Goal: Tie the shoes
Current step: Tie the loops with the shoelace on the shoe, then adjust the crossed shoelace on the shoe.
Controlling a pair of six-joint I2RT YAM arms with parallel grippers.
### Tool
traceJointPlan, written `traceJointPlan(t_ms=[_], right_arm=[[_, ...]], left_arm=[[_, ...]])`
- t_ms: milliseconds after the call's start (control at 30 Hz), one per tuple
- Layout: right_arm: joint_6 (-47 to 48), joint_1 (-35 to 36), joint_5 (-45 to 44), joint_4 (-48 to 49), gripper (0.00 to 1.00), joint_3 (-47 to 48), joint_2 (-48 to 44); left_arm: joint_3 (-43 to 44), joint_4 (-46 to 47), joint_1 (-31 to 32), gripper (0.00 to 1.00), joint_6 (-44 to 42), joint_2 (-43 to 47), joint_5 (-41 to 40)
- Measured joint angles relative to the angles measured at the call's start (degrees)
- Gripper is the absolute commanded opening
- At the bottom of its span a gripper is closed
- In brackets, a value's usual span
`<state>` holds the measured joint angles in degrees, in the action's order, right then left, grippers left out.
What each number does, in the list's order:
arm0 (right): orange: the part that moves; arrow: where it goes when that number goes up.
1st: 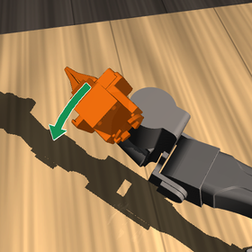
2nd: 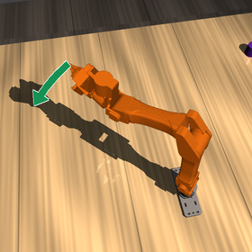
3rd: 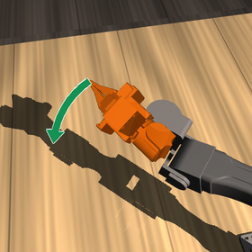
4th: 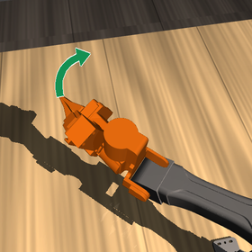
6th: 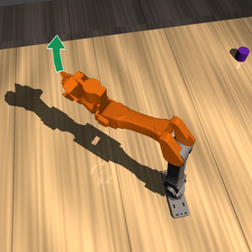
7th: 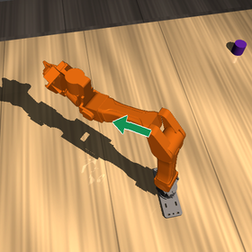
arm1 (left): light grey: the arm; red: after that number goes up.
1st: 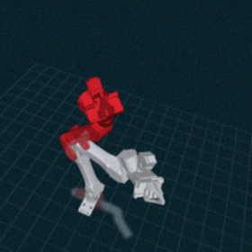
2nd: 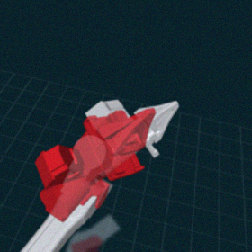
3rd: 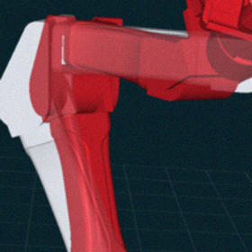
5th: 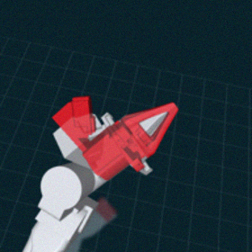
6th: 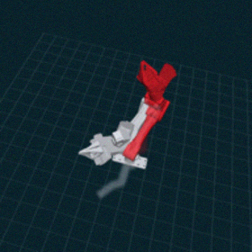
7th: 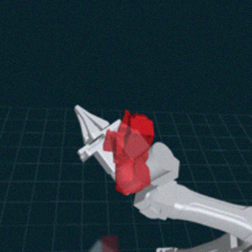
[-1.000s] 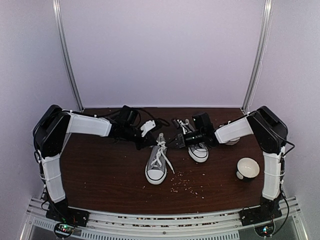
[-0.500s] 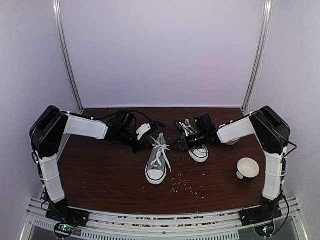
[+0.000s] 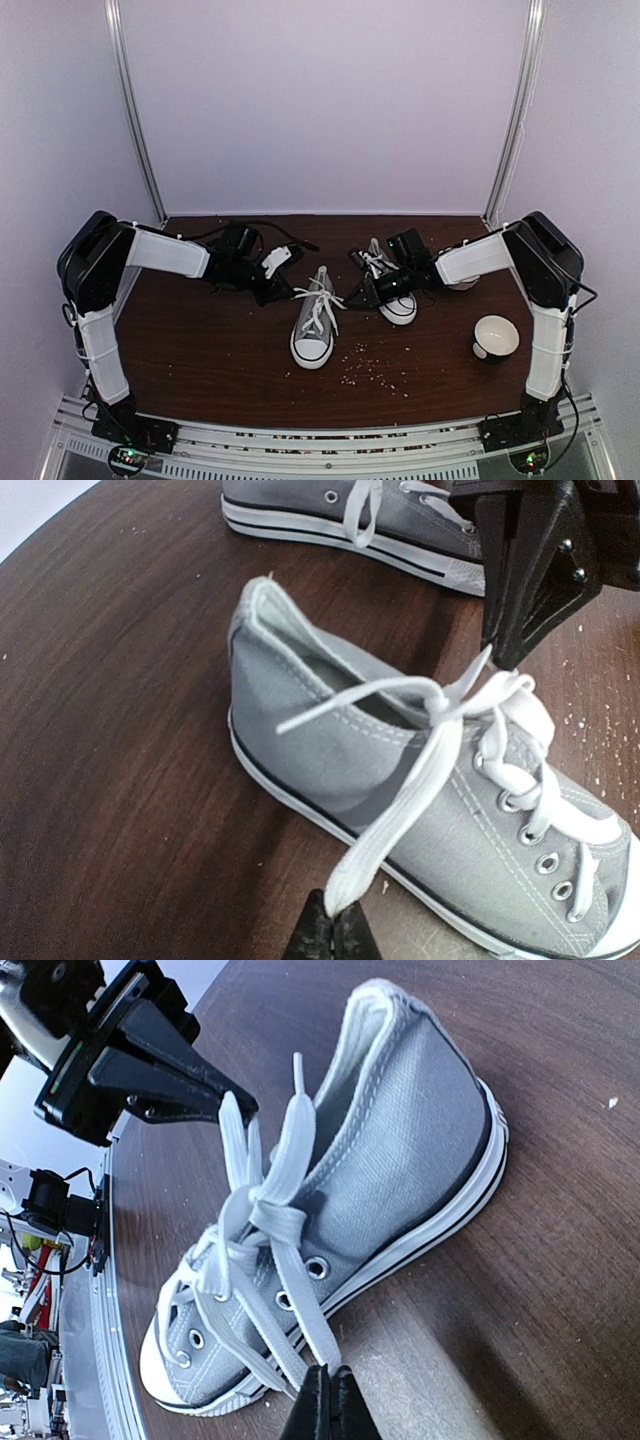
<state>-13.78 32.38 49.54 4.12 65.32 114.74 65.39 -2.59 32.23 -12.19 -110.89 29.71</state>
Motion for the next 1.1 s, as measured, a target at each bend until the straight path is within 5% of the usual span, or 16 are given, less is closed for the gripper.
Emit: traceJointPlan(t_ms=[767, 1100], right_arm=[[2.1, 0.5, -0.1, -3.7, 0.0, 3.6, 1.9], [4.9, 0.5, -0.9, -7.1, 0.3, 4.6, 1.5]], left_arm=[[-3.1, -0.1, -1.6, 0.0, 1.4, 0.0, -1.6], [-3.7, 0.5, -1.6, 0.0, 1.3, 0.0, 0.8]])
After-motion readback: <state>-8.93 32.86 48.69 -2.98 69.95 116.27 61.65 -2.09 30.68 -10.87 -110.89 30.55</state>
